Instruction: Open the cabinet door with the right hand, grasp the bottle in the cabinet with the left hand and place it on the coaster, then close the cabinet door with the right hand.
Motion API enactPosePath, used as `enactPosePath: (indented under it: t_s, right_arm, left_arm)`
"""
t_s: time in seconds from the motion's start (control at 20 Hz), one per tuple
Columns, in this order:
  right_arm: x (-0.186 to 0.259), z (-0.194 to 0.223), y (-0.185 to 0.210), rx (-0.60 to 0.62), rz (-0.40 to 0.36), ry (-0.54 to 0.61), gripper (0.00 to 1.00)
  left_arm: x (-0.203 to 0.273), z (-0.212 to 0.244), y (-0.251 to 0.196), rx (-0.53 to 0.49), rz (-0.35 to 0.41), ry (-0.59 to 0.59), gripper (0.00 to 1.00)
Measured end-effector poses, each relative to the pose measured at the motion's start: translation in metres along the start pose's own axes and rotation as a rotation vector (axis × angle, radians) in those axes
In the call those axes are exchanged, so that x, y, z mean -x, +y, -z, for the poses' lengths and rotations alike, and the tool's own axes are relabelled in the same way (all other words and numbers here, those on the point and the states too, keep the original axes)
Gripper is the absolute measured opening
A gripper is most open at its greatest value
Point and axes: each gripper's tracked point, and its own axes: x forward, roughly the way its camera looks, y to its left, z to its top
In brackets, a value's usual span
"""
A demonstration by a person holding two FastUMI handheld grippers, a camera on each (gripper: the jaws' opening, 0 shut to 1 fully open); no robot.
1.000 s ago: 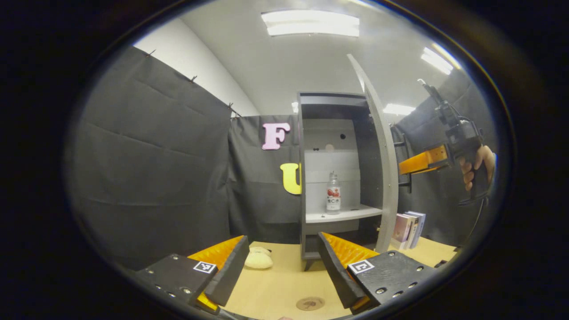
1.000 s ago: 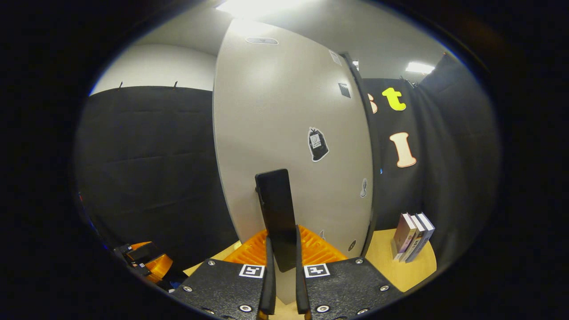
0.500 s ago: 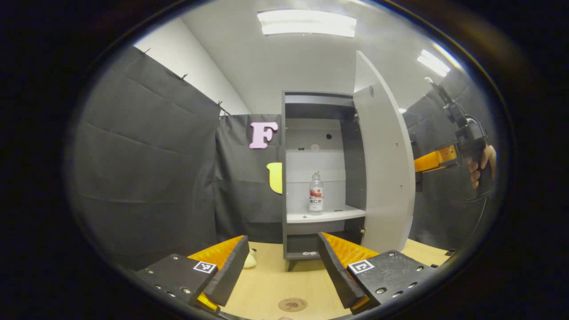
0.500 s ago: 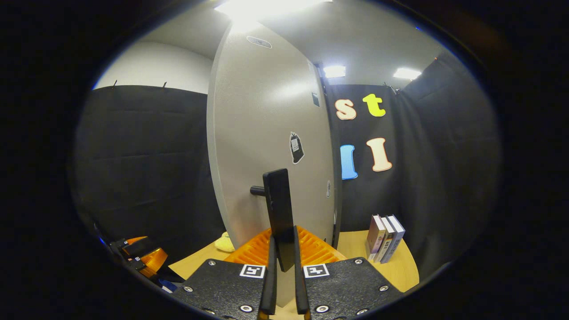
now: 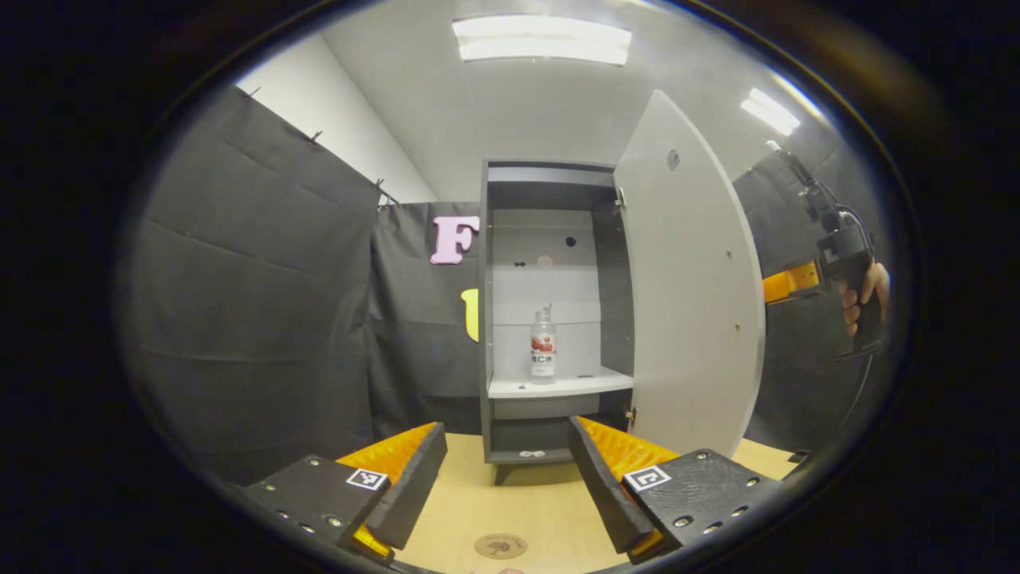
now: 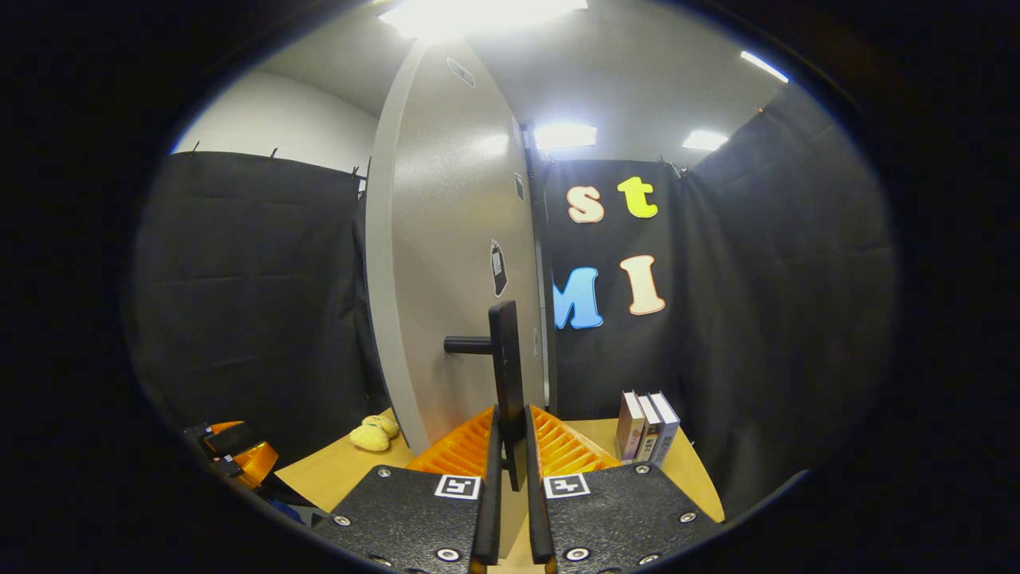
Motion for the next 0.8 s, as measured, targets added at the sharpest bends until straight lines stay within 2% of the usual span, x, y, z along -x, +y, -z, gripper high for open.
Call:
enactPosePath:
  t_s: [0.25,0.45,0.5,0.55,0.6,0.7,0.75,0.8]
  right_arm:
    - [0.005,0.001,-0.032,-0.005,0.052,-0.022,0.12]
    - [0.0,0.003,-0.032,-0.033,0.012,-0.031,0.08]
    - [0.001,0.003,-0.033,-0.026,0.008,-0.038,0.0]
    - [0.003,0.003,-0.035,-0.019,0.011,-0.044,0.0]
    - [0.006,0.005,-0.035,-0.017,0.01,-0.047,0.08]
    - [0.015,0.01,-0.04,-0.01,0.023,-0.053,0.1]
    - [0.022,0.012,-0.043,-0.004,0.016,-0.056,0.18]
    - [0.023,0.016,-0.046,0.007,0.016,-0.056,0.22]
  left_arm:
    - [0.002,0.001,-0.002,-0.012,0.003,0.009,0.92]
    - [0.003,0.002,-0.002,-0.03,0.006,0.013,0.92]
    - [0.003,0.002,-0.002,-0.033,0.007,0.013,0.92]
    - [0.003,0.002,-0.002,-0.035,0.007,0.014,0.92]
    - [0.003,0.002,-0.002,-0.038,0.009,0.015,0.92]
    - [0.001,0.002,-0.002,-0.046,0.01,0.018,0.92]
    - [0.001,0.001,-0.002,-0.049,0.008,0.017,0.92]
    - [0.002,0.0,-0.001,-0.05,0.006,0.015,0.92]
